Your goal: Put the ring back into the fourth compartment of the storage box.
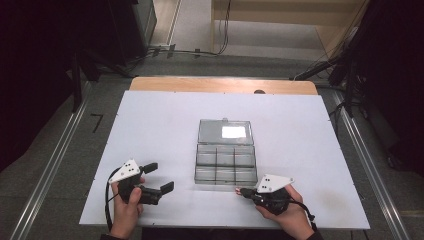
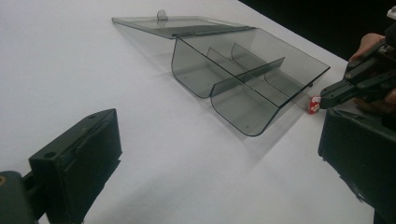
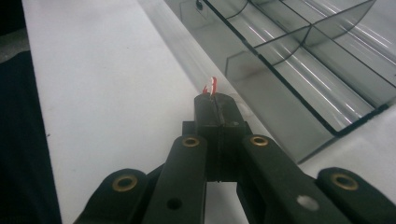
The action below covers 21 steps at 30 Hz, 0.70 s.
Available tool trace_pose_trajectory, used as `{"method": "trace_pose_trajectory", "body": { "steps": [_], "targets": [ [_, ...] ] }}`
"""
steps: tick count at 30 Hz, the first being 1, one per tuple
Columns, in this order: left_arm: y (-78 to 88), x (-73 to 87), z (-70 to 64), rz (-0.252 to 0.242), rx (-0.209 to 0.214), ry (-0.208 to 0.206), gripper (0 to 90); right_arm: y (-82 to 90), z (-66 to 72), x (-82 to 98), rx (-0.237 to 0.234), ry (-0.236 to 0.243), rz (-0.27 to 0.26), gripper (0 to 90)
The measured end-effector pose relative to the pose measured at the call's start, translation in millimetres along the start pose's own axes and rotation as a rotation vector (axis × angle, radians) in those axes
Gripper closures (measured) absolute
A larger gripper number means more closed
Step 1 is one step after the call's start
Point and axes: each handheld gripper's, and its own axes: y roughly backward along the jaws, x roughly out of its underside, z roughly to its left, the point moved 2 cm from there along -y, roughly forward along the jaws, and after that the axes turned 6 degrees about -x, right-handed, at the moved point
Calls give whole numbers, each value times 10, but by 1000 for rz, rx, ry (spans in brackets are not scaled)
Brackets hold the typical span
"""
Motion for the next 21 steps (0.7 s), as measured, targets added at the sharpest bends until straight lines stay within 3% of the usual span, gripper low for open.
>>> {"method": "trace_pose_trajectory", "body": {
  "steps": [9, 21],
  "targets": [
    [4, 0, 2, -3, 0, -6, 0, 64, 72, -53, -42, 21, -29, 885],
    [3, 1, -5, -3, -6, -25, 0, 170, 106, -112, -55, 19, -61, 886]
  ]
}}
